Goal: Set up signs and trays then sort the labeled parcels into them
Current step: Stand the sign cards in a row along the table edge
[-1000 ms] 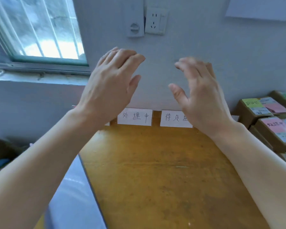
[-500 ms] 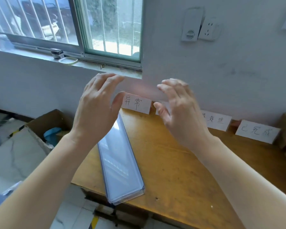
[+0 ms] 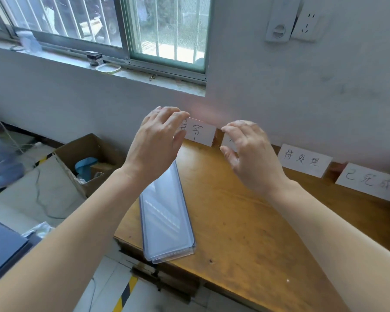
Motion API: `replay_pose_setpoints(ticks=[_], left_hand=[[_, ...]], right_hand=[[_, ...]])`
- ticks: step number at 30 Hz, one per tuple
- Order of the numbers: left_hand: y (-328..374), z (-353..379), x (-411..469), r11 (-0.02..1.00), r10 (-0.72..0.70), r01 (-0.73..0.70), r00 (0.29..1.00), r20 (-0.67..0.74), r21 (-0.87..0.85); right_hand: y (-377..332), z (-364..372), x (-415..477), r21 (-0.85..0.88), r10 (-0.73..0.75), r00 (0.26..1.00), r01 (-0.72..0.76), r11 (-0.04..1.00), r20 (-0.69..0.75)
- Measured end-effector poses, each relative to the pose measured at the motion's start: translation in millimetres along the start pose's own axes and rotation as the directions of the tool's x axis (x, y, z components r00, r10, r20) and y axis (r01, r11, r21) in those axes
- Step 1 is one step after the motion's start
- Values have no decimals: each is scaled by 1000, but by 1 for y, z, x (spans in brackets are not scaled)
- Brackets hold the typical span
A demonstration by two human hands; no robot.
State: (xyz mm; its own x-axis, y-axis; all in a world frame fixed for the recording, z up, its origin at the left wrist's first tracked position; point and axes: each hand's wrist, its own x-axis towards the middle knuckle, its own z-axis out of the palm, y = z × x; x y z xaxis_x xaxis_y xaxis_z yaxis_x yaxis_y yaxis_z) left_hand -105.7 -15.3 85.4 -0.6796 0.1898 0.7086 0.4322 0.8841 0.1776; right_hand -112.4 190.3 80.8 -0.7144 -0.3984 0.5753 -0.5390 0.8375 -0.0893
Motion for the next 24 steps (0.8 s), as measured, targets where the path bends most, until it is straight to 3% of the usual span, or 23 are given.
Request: replay_pose_setpoints(ticks=[6,13,20,24], left_hand=[[-55,73,41,998,19,-9,982,186,-57],[-144,192,105,992,108,-67,902,418,-110],[-202,303,136,992,124,-120,776,619,-48],[-220,348,137,982,132,-187,753,644,17]], right_hand=[[37,42,41,-82,110,993,-106,991,39],[70,113,109,-180,215,971,-194,964,105],[107,173,139,-262,330,911,-264,928,248],[121,192,138,-282,358,894,-282,917,270]])
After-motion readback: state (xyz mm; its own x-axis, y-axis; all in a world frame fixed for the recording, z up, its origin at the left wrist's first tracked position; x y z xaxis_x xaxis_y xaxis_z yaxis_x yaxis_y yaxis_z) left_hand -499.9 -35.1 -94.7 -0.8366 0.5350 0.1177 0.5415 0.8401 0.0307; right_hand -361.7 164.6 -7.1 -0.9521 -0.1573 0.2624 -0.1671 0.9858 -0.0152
